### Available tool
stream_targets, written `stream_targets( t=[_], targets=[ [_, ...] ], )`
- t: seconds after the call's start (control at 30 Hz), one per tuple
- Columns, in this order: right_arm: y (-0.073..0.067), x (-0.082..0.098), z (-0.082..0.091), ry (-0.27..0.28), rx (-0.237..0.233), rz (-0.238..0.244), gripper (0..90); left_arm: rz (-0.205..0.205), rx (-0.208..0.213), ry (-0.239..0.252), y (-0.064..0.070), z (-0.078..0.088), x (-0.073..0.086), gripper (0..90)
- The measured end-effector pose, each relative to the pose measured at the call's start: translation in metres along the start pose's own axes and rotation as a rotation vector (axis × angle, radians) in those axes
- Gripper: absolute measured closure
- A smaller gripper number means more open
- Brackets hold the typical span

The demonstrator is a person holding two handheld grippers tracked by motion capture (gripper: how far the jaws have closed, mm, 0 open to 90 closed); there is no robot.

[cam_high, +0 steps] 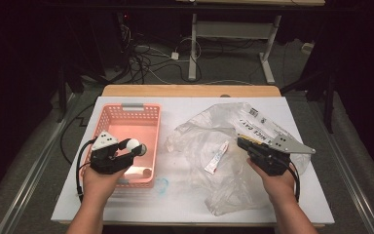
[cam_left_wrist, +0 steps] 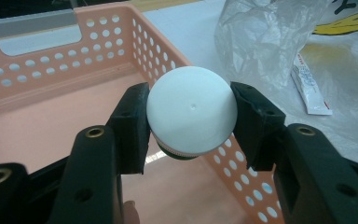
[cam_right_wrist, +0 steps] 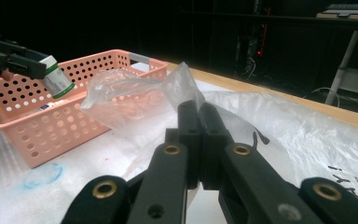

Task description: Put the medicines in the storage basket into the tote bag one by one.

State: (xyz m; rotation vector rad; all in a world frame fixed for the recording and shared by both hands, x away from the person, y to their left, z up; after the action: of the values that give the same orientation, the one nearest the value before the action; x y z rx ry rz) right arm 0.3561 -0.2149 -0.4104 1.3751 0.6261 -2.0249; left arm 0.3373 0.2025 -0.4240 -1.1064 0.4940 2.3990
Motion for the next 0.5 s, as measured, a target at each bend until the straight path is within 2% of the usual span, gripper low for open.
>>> stream_targets(
  t=[0.07, 0.17, 0.5],
  targets=[
    [-0.0004, 0.0000, -0.0002, -0.001, -0.001, 0.002, 90.0, -0.007, -0.005, 0.007, 0.0003, 0.0015, 0.0010, 48.9],
    [-0.0001, 0.0002, -0.0002, -0.002, 0.000, 0.002, 90.0, 0.009, -0.003, 0.033, 0.0000, 0.0035, 0.0043, 48.9],
    [-0.0005, -0.0004, 0.0019, 0.003, -0.001, 0.004, 90.0, 0.000, 0.002, 0.043, 0.0060, 0.0035, 0.0080, 48.9]
  ],
)
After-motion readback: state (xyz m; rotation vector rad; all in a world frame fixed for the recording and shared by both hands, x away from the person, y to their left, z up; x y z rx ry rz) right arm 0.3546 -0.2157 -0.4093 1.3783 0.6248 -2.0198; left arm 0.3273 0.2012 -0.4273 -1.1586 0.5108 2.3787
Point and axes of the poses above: each handheld gripper's, and its own axes: z roughly backward along the jaws, x roughly out of its underside, y roughly to its right, the point moved 3 cm from there along -z, roughly forward along the jaws, and after that the axes turned 5 degrees about -y, right-handed, at the moved point
